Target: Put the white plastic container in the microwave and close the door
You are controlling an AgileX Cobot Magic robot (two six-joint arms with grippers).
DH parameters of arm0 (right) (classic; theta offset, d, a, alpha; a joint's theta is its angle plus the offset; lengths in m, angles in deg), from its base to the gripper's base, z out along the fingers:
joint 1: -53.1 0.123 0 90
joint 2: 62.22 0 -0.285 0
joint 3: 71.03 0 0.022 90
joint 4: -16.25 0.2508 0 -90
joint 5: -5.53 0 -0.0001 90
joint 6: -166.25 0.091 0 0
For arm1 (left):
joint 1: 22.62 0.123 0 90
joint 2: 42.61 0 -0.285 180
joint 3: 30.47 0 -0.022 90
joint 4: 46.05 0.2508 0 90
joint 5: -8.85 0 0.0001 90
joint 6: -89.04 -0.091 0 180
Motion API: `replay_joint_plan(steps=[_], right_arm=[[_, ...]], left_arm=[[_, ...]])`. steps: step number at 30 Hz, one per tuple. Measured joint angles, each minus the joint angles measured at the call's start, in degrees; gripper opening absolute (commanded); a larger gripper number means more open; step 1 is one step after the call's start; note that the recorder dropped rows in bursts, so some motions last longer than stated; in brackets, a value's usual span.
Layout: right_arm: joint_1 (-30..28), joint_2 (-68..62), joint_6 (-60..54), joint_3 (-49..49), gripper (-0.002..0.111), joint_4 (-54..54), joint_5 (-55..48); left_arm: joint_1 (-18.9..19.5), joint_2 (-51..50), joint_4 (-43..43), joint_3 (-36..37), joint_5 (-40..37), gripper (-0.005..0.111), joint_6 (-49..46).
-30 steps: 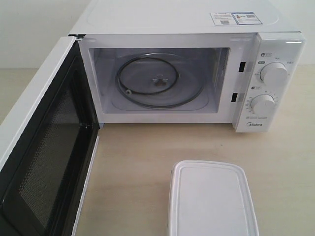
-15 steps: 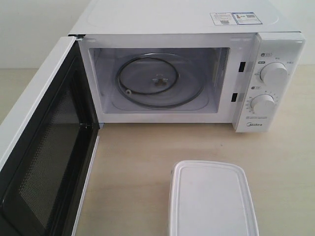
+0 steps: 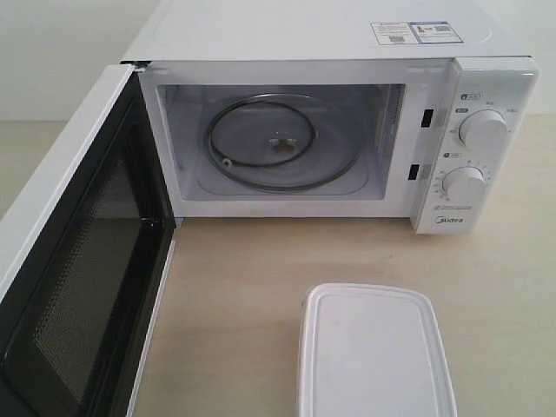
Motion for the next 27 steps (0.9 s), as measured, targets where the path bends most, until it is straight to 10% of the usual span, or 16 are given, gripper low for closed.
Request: replay_joint_plan(steps=[27], right_arm=[[0.0, -10.1, 2.5, 5.3, 0.0, -13.2, -6.4]], left_arm=[[0.0, 0.0, 0.0, 0.0, 0.0, 0.004, 0.0]])
